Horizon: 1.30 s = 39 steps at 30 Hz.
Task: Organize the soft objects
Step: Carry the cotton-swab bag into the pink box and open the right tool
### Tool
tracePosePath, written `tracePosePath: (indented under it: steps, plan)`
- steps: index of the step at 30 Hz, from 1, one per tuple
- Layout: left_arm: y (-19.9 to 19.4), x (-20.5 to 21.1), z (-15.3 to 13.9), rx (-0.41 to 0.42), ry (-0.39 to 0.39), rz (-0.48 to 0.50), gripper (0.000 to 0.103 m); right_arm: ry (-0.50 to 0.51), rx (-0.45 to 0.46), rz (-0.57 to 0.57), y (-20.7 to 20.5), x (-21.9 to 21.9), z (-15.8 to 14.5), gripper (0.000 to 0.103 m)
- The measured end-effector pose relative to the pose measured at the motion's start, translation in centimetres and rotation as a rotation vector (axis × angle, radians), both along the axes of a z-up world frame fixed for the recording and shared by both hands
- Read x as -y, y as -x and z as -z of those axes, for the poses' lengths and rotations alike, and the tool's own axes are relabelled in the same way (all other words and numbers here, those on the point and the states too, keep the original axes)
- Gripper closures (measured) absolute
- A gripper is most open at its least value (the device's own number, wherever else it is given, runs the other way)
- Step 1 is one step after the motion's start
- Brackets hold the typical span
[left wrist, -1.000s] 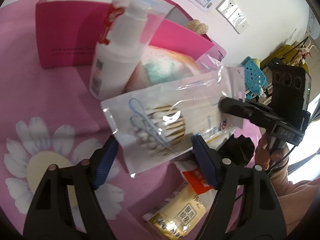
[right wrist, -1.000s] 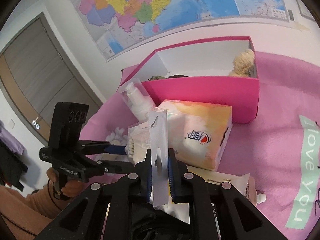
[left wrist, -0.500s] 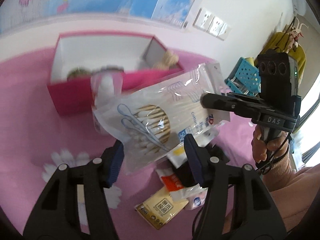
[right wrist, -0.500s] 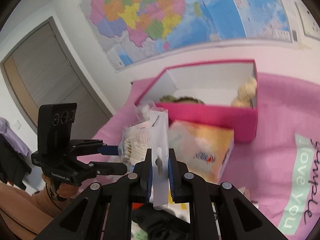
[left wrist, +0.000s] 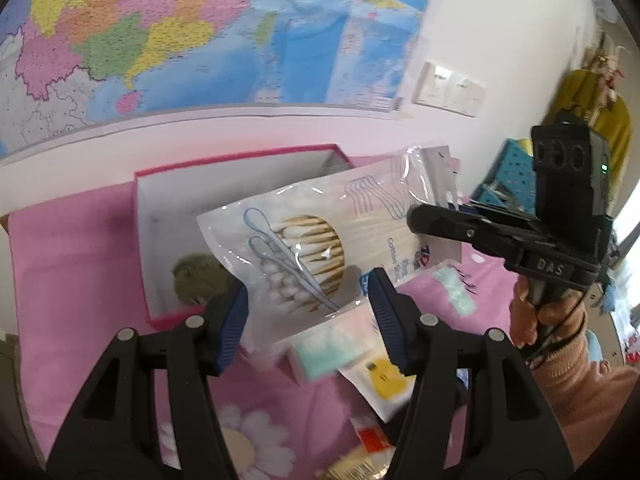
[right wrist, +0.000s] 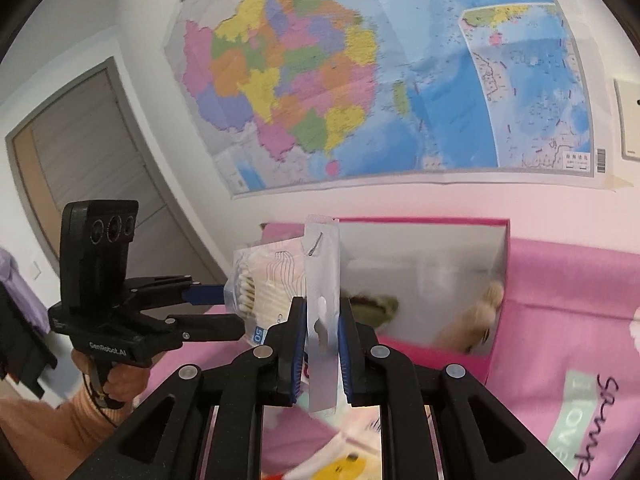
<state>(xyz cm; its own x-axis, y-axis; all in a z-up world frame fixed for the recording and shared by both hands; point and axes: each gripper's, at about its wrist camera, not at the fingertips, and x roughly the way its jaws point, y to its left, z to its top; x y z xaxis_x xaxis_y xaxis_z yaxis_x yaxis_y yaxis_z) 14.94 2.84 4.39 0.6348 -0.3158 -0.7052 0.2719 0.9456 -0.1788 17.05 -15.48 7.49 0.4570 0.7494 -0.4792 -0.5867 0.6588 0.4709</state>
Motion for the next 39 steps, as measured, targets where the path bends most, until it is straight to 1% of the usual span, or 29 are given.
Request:
tracePosePath:
  steps: [4,9,12,16,19,20,22,24,27,30,33,34,36,37,39]
  plan:
    - [-3.3,-0.3,0.4,-0.028,-0.028,-0.018,0.042,0.013,-0.031,0.03,-3.2,-0.6,0.8,0.086]
    - [-7.3,-1.1,1.5,-0.076,-0.041,-0.045,0.042,0.039,-0.073,0.066,-6.7,-1.5,2.3,0.085]
    - [-9.7,-1.7,2.7,-0.111,-0.041,-0.067,0.042,0.058,-0.096,0.085,-8.5,-2.1,3.1,0.083]
    - [-11.9,-2.2,4.4,-0.156,-0.041,-0.093,0.042,0.118,-0.123,0.112,-10.7,-3.4,4.6,0.079]
    - [-13.1,-2.7,5.4,-0.177,-0.045,-0.115,0.042,0.161,-0.154,0.137,-12.1,-4.4,5.9,0.07]
    - [-13.4,-2.8,5.6,-0.178,-0.057,-0.13,0.042,0.173,-0.166,0.149,-12.5,-4.6,6.3,0.064]
    - [-14.0,-3.3,6.2,-0.189,-0.057,-0.158,0.042,0.206,-0.188,0.167,-13.1,-5.2,7.0,0.059]
    - [-13.9,-3.7,6.5,-0.195,-0.044,-0.172,0.042,0.226,-0.193,0.177,-13.3,-5.5,7.3,0.043]
    - [-13.3,-4.5,6.5,-0.184,-0.034,-0.193,0.042,0.235,-0.178,0.197,-13.1,-5.2,7.1,0.042]
    - [-12.1,-4.9,6.0,-0.156,-0.025,-0.203,0.042,0.211,-0.18,0.185,-12.5,-4.4,6.9,0.041]
    - [-10.3,-5.3,4.6,-0.097,-0.019,-0.205,0.042,0.203,-0.167,0.159,-11.2,-3.9,6.3,0.041]
    - [-8.9,-5.3,3.8,-0.062,-0.019,-0.204,0.042,0.189,-0.164,0.145,-10.5,-3.5,6.0,0.041]
    - [-7.4,-5.2,2.6,-0.015,-0.017,-0.197,0.042,0.159,-0.157,0.115,-9.4,-2.8,5.3,0.041]
    - [-5.9,-4.9,1.7,0.021,-0.008,-0.18,0.042,0.141,-0.149,0.102,-8.8,-2.6,4.7,0.041]
    - [-3.9,-4.5,0.6,0.063,-0.003,-0.163,0.038,0.1,-0.136,0.07,-7.2,-1.7,3.8,0.041]
